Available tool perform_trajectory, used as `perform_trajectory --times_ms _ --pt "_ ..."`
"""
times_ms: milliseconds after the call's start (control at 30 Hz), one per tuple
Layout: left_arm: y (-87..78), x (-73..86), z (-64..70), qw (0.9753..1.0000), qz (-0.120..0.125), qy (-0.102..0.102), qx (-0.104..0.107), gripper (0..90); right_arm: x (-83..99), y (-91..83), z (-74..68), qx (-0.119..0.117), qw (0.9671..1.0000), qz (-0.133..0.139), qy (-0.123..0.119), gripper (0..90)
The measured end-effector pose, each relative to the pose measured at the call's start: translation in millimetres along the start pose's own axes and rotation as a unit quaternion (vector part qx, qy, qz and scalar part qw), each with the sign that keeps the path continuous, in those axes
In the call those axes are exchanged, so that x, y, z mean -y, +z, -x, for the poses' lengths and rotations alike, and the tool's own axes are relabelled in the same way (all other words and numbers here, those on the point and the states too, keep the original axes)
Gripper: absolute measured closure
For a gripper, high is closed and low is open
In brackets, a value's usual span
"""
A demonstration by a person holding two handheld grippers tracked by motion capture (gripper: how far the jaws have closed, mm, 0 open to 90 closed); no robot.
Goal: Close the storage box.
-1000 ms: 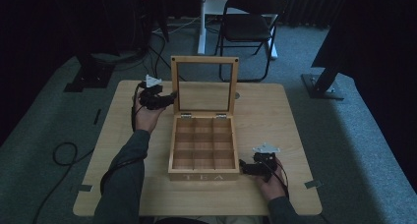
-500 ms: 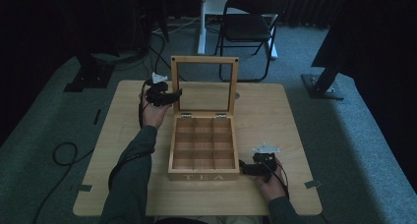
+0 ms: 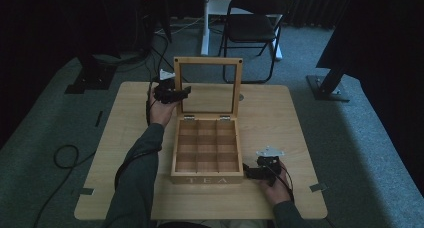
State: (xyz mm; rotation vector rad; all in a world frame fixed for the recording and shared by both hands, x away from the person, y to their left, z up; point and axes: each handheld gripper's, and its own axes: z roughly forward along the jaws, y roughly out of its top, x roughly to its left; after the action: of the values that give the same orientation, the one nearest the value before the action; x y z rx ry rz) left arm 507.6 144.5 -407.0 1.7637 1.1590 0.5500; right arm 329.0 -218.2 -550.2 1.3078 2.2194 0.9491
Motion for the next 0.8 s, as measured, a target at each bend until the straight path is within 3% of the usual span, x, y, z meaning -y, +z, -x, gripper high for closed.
perform_trajectory --times_ms 133,533,800 --pt "-3.0 0.3 2.8 0.9998 0.003 -0.017 0.006 38.8 0.2 -0.2 -0.4 -0.001 1.0 0.0 -0.001 11.7" --pt "-25.4 13.1 9.1 0.9987 0.039 -0.016 0.027 39.6 0.2 -0.3 -0.4 -0.001 1.0 0.0 -0.001 11.7" --pt "-43.3 21.0 16.2 0.9985 0.039 0.005 0.038 39.1 0.2 -0.2 -0.4 -0.001 1.0 0.0 -0.001 11.7"
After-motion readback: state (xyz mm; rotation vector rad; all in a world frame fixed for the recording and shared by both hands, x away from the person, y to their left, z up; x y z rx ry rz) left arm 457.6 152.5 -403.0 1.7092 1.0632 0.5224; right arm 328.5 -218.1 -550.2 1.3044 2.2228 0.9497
